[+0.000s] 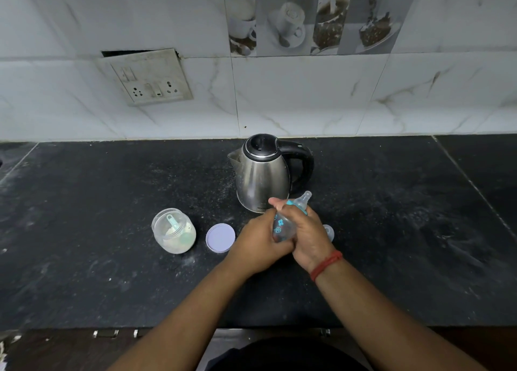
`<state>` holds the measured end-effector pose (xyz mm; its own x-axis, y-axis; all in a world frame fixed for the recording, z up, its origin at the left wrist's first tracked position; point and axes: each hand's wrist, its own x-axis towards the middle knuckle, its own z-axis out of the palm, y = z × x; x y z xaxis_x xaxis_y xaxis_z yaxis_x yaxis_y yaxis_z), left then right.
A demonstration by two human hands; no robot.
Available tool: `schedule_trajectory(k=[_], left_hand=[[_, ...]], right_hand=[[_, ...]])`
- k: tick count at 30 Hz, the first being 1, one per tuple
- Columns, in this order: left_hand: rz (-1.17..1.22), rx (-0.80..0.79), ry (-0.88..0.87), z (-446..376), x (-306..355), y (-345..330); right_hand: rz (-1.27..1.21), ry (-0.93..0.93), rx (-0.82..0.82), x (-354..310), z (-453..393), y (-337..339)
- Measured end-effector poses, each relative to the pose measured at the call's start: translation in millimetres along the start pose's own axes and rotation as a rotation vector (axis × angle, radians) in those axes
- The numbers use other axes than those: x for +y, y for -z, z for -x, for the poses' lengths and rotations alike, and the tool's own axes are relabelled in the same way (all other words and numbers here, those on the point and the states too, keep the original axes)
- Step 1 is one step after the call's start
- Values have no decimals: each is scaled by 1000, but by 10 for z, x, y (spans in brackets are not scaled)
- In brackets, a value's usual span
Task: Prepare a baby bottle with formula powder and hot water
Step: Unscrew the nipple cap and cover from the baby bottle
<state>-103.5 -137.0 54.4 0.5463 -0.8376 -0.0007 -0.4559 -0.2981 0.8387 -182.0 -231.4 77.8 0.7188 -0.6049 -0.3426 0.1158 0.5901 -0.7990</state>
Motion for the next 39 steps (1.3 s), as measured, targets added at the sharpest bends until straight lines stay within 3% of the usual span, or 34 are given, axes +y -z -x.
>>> schedule_trajectory(k=[8,10,12,14,18,21,24,27,29,35,39], left_hand=[[602,-418,60,11,176,235],[830,-598,35,36,182,263],[975,-671,36,58,209,245],[927,-577,37,46,271,205],[582,-200,40,-52,296,194],[360,-45,32,-77,284,185],[512,-171,19,-28,326,198],[791,-408,-11,51,346,254],[879,-477,-34,78,362,244],[779,-345,21,73,319,260],[775,-326,33,79,242,256]], right_hand=[[68,157,-447,-179,-27,101],[62,150,-610,-229,-19,104],[99,123,-705,-309,-27,87],[182,137,-676,-370,-69,92],[263,107,-347,-419,-92,101],[292,158,-218,-363,-35,59],[262,175,-222,-362,11,49],[241,148,-437,-387,46,111],[231,123,-537,-431,56,143],[202,112,-385,-518,49,149],[98,94,-435,-477,42,235]])
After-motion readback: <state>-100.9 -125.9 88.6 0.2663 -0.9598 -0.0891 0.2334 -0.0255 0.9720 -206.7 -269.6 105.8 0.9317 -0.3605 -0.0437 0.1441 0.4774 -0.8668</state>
